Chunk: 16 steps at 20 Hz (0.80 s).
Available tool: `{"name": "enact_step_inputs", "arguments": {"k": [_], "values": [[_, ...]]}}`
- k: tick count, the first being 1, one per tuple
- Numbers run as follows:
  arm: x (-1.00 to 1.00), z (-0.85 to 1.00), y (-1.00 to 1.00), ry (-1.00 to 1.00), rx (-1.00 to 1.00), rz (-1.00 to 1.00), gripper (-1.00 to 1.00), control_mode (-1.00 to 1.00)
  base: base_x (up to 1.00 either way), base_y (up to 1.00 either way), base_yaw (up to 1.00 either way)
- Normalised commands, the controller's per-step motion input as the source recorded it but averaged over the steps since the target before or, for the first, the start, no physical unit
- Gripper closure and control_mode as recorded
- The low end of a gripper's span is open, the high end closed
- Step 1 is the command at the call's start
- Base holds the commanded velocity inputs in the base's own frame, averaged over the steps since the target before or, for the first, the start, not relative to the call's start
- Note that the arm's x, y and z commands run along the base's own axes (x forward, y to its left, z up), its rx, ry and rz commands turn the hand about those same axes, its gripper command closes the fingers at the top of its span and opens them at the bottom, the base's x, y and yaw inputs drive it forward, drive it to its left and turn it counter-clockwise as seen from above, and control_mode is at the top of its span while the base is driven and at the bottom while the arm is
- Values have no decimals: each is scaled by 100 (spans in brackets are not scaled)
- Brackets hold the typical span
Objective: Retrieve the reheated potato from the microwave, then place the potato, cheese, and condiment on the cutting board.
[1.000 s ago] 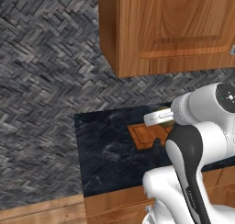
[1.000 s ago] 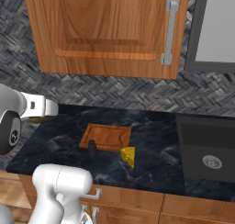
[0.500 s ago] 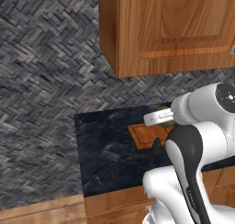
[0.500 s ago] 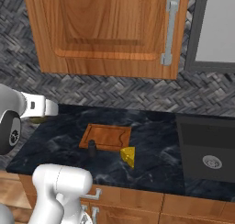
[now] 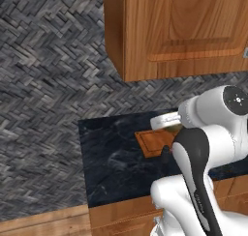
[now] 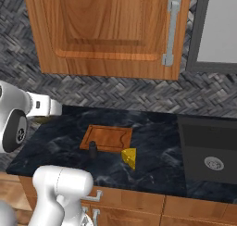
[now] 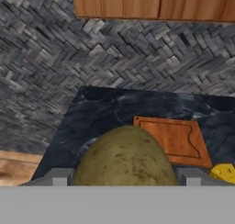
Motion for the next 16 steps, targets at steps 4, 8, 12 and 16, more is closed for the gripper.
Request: {"name": "enact_step_inputs", "arguments": {"k": [4, 8, 12, 16], "values": [[40, -12, -6, 19, 4, -1, 100, -100, 0, 0, 0], [16, -24, 1, 19, 0, -9, 100, -100, 0, 0, 0], [12, -35, 8, 12, -5, -16, 100, -100, 0, 0, 0], [30, -33, 0, 0, -1, -8, 100, -100, 0, 0, 0]]}}
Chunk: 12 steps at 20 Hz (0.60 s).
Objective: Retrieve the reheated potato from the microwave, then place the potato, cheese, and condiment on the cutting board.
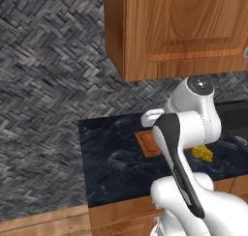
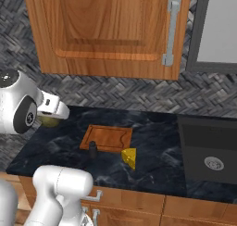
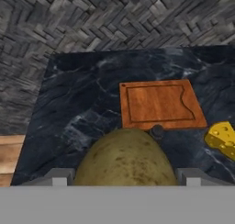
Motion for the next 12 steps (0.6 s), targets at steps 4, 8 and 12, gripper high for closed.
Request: {"name": "enact_step_inputs", "arguments": {"k": [4, 8, 12], "values": [[20, -49, -1, 0, 0, -3, 100, -100, 0, 0, 0], [27, -50, 0, 0, -2, 0, 100, -100, 0, 0, 0], [35, -47, -4, 0, -1, 0, 100, -100, 0, 0, 0]]}}
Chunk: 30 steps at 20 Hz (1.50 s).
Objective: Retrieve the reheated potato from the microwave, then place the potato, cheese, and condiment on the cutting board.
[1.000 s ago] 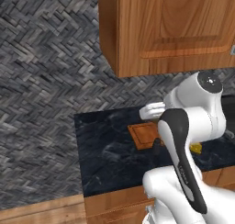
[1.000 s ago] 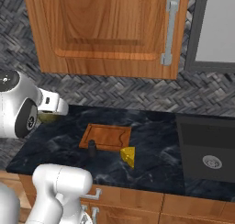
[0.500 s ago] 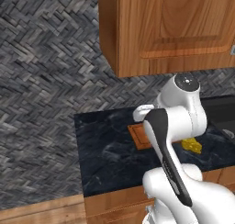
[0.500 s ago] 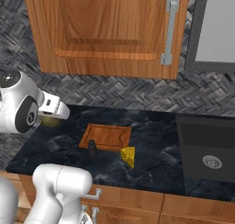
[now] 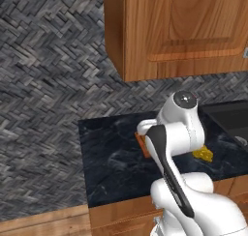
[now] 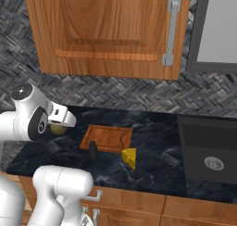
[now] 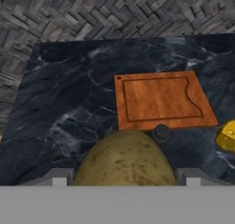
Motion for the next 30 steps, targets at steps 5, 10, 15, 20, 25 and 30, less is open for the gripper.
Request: {"name": "enact_step_inputs", "arguments": {"k": [5, 10, 15, 20, 25, 30], "values": [[43, -29, 0, 0, 0, 0, 100, -100, 0, 0, 0], [40, -27, -6, 0, 0, 0, 100, -100, 0, 0, 0], [29, -26, -13, 0, 0, 0, 100, -100, 0, 0, 0], [37, -31, -17, 1, 0, 0, 100, -100, 0, 0, 0], [43, -32, -11, 0, 0, 0, 100, -100, 0, 0, 0], [39, -29, 0, 0, 0, 0, 100, -100, 0, 0, 0]]}}
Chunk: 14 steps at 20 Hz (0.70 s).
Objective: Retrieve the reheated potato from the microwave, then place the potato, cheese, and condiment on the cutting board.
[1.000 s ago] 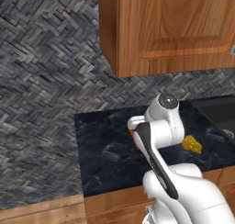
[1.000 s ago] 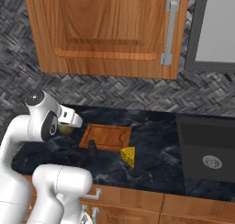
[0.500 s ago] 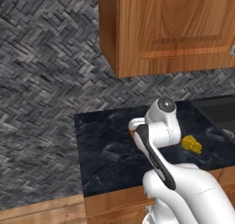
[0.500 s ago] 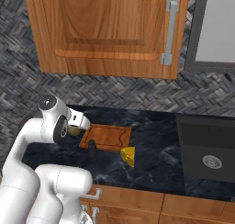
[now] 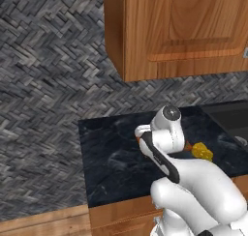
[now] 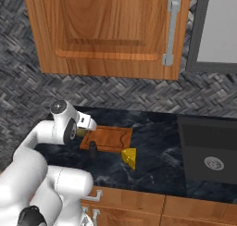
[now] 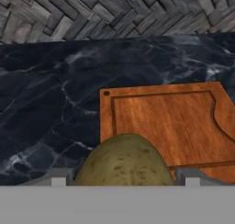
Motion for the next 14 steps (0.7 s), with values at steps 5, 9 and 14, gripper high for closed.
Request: {"name": "enact_step_inputs", "arguments": {"k": [5, 9, 14], "values": [[31, -26, 0, 2, 0, 0, 100, -100, 0, 0, 0], [14, -32, -7, 0, -1, 0, 100, -100, 0, 0, 0], [16, -28, -8, 0, 0, 0, 100, -100, 0, 0, 0]]}}
